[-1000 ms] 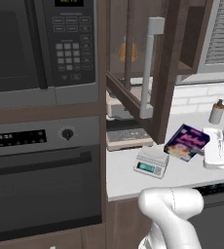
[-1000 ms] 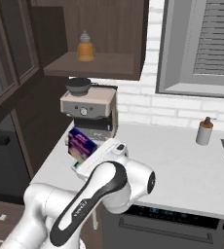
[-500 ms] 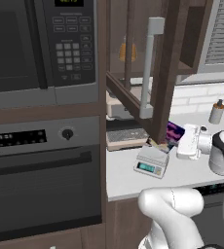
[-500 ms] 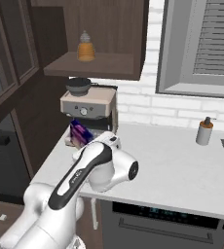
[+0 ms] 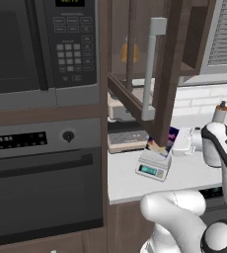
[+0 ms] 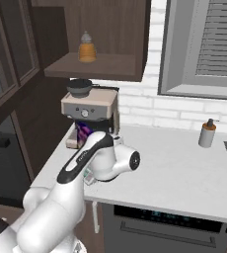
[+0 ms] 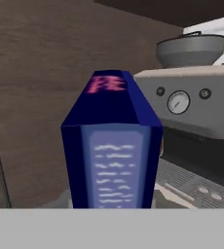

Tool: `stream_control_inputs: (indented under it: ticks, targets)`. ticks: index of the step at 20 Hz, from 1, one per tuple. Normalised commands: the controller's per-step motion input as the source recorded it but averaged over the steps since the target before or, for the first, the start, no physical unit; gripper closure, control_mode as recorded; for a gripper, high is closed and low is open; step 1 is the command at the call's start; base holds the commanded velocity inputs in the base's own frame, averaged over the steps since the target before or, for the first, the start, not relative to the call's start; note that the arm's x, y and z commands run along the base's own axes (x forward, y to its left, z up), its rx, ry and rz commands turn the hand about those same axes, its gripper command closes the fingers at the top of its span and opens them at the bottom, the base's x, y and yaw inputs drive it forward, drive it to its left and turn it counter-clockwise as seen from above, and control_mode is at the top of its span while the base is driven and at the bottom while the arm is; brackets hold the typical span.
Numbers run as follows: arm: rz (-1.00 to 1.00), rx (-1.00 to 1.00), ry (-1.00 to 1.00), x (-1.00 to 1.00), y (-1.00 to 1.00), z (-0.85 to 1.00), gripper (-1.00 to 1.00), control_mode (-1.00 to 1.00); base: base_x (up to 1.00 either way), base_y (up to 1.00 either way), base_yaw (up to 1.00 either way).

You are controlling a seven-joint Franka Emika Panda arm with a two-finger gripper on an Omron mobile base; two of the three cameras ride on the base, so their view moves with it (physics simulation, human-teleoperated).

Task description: Pick the cereal and place it on the digital scale for weighing, and close the cabinet.

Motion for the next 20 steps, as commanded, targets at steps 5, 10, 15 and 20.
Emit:
stream_control_inputs:
  ticks: [5,10,15,20]
  targets:
    - [0.01,-0.01,0.09,0.52,-0.12,-0.38,1.0,-1.0,0.0,0.0,0.0]
    - [0.0,0.0,0.0,0.55,0.0,-0.36,1.0,-1.0,0.0,0.0,0.0]
    - [0.01,-0.01,0.0,0.25,-0.05,-0.32,1.0,-1.0,0.0,0.0,0.0]
    - [0.05,0.0,0.07,0.21,-0.05,-0.2,1.0,-1.0,0.0,0.0,0.0]
